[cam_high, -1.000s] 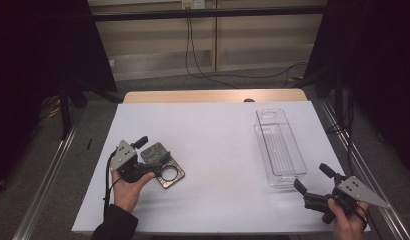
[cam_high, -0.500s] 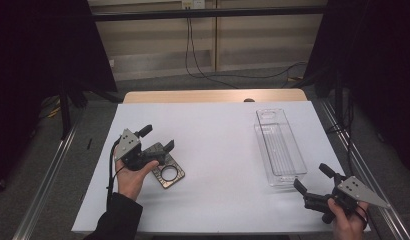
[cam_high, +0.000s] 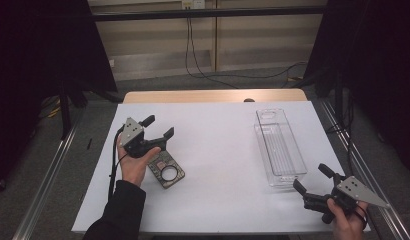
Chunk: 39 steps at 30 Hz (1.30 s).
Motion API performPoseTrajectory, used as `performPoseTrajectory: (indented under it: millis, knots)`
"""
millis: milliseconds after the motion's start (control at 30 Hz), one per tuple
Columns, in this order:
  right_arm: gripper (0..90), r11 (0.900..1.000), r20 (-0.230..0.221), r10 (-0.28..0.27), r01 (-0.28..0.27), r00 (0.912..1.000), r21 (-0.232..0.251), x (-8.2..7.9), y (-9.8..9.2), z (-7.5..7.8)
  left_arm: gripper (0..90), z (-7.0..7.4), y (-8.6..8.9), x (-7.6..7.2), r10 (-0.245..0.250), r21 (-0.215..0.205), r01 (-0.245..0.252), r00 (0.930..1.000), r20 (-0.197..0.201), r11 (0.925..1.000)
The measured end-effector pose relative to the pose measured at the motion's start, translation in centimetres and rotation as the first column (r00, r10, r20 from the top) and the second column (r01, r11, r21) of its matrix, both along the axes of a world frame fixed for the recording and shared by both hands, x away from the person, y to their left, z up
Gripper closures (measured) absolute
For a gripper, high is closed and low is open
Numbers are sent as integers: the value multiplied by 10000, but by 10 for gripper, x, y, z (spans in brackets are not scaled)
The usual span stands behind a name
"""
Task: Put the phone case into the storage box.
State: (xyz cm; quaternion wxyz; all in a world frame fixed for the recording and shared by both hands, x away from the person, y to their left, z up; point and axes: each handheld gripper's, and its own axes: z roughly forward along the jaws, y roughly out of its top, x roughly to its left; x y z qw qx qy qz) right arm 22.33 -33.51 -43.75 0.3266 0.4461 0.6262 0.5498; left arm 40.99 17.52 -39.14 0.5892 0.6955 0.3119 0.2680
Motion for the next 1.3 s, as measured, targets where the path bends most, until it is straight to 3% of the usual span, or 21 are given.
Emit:
performPoseTrajectory:
  millis: [167,300,367,433,667,800,900,967,1167,1300]
  knots:
    - [0,10000,10,70,-70,10000,-50,-1,0,0,295,-1,0,-3,-32,260,34,10000,-79,9997]
    - [0,10000,27,58,-58,10000,-35,-1,0,0,399,0,3,-5,-151,-84,150,9998,-103,9999]
    - [0,10000,23,65,-65,10000,-28,-1,0,0,510,0,5,-4,-435,-167,431,9988,-221,9989]
    - [0,10000,18,83,-83,10000,-51,-1,0,0,541,0,6,-4,-357,-8,357,9990,-256,9994]
    - [0,10000,30,71,-71,10000,-14,-2,0,0,788,-6,3,-4,-854,334,887,9922,-906,9955]
    - [0,10000,25,79,-79,10000,-12,-2,0,0,847,-5,3,-4,-973,347,1019,9888,-1134,9942]
    - [0,10000,18,74,-74,10000,2,-2,0,0,900,-4,6,-3,-1070,462,1153,9823,-1537,9923]
    - [0,10000,16,90,-90,10000,-19,-1,0,0,900,-3,7,-2,-1032,772,1186,9783,-1798,9899]
    - [0,9999,18,111,-111,9999,-29,-2,0,0,900,-5,7,0,-1187,685,1416,9566,-2663,9875]
    - [0,9999,15,120,-120,9999,-24,-1,0,0,900,-5,6,2,-1027,935,1367,9478,-3020,9862]
